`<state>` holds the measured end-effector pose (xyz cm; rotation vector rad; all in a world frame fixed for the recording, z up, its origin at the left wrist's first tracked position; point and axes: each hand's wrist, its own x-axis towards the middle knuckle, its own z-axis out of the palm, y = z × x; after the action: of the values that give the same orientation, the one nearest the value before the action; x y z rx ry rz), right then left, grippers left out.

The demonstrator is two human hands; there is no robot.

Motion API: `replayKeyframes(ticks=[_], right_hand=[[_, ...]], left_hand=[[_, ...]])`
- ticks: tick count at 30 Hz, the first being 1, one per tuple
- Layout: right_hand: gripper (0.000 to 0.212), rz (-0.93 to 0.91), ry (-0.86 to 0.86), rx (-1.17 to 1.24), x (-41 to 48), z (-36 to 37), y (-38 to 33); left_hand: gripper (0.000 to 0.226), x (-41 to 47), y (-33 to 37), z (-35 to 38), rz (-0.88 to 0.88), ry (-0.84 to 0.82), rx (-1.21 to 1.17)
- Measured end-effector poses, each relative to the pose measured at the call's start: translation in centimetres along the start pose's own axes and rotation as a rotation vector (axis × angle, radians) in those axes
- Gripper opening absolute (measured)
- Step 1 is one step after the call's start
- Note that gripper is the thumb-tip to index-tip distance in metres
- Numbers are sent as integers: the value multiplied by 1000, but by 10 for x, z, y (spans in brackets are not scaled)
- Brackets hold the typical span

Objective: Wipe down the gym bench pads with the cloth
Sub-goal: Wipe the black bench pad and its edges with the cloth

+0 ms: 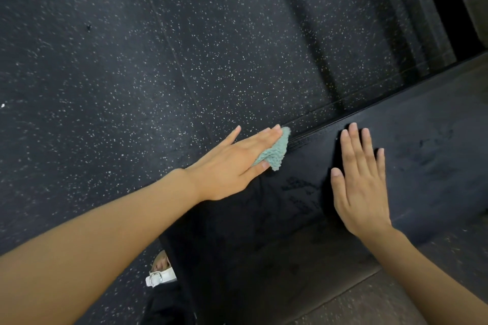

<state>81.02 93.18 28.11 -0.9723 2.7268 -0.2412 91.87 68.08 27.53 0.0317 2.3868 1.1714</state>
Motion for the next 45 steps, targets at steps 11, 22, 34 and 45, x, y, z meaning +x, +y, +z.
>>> replayKeyframes(ticks=[11, 22, 34, 45], right_hand=[[60, 32, 2, 9, -30, 21, -67], [59, -8, -8, -33, -39, 29, -91], [60, -1, 15, -47, -38, 31, -91], [59, 3, 25, -38, -37, 32, -90]], left_hand=[[61, -15, -9, 1, -8, -1, -52], [60, -96, -48, 5, -71, -33, -88], [61, -30, -17, 0, 10, 0, -91], [62, -31, -22, 0, 66, 7, -20]])
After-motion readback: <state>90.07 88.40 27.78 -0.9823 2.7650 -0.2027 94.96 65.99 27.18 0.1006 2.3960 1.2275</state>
